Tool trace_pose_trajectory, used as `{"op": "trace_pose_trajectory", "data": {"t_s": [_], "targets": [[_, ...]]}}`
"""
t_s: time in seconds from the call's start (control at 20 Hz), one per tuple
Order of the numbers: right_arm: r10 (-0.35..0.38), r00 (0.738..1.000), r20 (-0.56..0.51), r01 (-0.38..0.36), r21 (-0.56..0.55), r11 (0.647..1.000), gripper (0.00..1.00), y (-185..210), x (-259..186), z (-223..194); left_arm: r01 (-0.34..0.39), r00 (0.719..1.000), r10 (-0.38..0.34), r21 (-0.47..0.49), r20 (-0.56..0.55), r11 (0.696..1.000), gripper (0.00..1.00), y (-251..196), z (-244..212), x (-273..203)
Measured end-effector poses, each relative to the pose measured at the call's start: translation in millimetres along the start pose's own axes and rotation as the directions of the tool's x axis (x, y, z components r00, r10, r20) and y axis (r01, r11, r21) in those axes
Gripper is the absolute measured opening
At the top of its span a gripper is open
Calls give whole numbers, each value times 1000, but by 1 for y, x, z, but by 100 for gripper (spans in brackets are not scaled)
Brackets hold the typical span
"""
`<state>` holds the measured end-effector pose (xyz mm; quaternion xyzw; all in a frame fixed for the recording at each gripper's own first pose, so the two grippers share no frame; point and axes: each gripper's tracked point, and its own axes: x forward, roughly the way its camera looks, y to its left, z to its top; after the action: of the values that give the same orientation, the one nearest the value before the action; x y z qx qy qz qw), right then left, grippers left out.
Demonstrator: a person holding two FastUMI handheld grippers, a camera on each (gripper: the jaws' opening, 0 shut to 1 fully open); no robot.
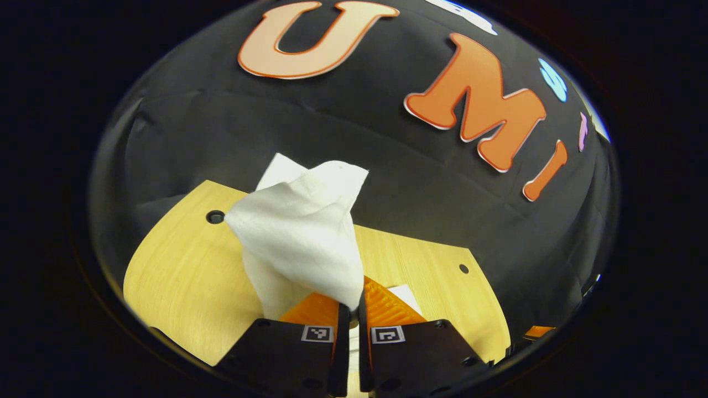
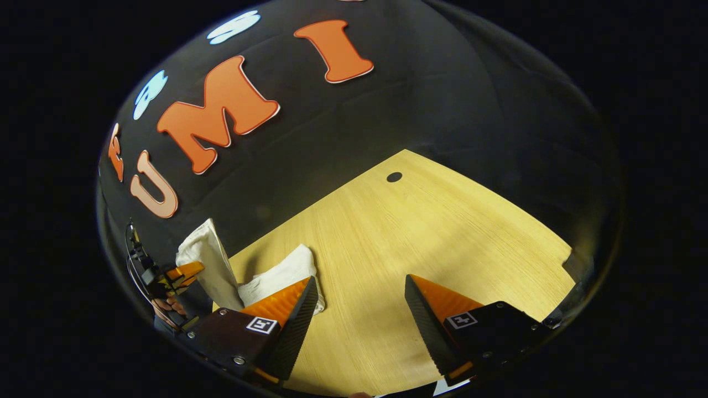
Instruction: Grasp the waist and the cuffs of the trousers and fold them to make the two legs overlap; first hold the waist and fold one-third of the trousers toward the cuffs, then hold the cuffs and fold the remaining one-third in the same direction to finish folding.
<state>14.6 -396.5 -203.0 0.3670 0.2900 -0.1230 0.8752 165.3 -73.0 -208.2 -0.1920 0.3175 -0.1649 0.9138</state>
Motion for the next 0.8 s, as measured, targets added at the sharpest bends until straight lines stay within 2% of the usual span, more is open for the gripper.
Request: {"op": "trace_pose_trajectory", "data": {"t_s": [0.15, 0.4, 0.45, 0.5, 0.55, 0.65, 0.7, 0.8], "targets": [[-18, 1000, -1, 18, 16, 1000, 95, -15, -2, 1, 17, 998, -14, 61, -56, 998, 11, -25, -22, 15], [-27, 999, -17, 28, 5, 1000, 95, -27, -1, 0, 92, 983, -67, 147, -171, 985, 10, -63, -66, 24], [-24, 999, -23, 24, -1, 1000, 95, -28, 0, -1, 120, 977, -89, 155, -195, 981, 15, -73, -76, 24], [-21, 999, -29, 21, -8, 1000, 95, -28, -1, -2, 150, 967, -110, 169, -228, 974, 10, -80, -90, 21], [-18, 999, -36, 17, -13, 1000, 95, -28, 1, -2, 182, 955, -127, 191, -268, 965, 23, -86, -104, 14], [-4, 999, -51, 3, -27, 1000, 95, -23, 5, -3, 239, 937, -165, 218, -307, 946, 24, -97, -123, -4], [7, 998, -58, -10, -38, 999, 95, -19, 7, -4, 252, 935, -174, 234, -308, 939, 38, -101, -131, -8], [32, 997, -75, -36, -63, 997, 95, -12, 11, -5, 257, 937, -175, 258, -302, 931, 55, -100, -134, -19]]}}
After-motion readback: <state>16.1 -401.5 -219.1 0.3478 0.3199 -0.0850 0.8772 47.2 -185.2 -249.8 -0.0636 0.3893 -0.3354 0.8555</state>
